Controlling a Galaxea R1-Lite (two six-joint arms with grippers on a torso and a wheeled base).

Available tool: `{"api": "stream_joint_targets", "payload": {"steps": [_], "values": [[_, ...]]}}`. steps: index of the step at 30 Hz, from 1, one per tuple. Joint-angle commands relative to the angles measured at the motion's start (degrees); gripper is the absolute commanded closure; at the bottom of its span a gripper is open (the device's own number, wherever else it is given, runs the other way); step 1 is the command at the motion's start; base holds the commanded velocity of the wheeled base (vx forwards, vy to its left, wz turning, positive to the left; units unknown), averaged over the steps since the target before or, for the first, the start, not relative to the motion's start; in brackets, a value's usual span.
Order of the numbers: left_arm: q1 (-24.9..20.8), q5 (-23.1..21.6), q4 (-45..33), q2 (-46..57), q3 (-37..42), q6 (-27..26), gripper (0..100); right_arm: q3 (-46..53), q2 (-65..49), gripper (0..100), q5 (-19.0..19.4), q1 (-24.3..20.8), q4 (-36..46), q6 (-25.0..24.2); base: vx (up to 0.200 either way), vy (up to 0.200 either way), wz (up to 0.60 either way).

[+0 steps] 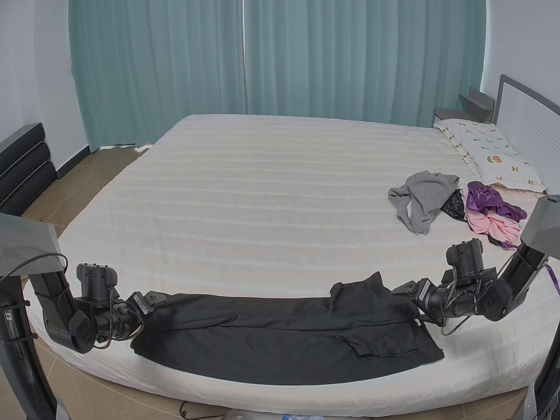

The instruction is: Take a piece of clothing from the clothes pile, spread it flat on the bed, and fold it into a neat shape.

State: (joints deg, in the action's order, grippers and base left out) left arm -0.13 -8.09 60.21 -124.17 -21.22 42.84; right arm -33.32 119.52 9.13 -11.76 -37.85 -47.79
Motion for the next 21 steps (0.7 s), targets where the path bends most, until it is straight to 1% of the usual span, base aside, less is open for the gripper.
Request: {"api": "stream_joint_targets", "payload": {"steps": [1, 9, 17, 18, 21], "values": [[-0.04, 0.01, 0.7, 1.48, 0.31, 0.32, 0, 0.01, -0.16, 0, 0.01, 0.34, -0.03, -0.03, 0.0, 0.0, 0.0], [-1.1, 0.1, 0.61, -0.19, 0.92, 0.23, 0, 0.09, 0.1, 0, 0.01, -0.01, -0.03, 0.06, 0.0, 0.0, 0.0], [-1.36, 0.18, 1.23, -2.48, -0.13, 0.14, 0, 0.09, 0.1, 0, -0.08, -0.1, -0.03, 0.06, 0.0, 0.0, 0.0], [-1.36, 0.18, 1.31, -2.21, 0.13, 0.14, 100, 0.09, 0.19, 0, -0.08, -0.1, -0.03, 0.06, 0.0, 0.0, 0.0], [-1.36, 1.24, 1.4, -1.95, 1.54, 0.23, 100, 0.45, 0.19, 0, -0.08, -0.01, -0.03, 0.15, 0.0, 0.0, 0.0]]}}
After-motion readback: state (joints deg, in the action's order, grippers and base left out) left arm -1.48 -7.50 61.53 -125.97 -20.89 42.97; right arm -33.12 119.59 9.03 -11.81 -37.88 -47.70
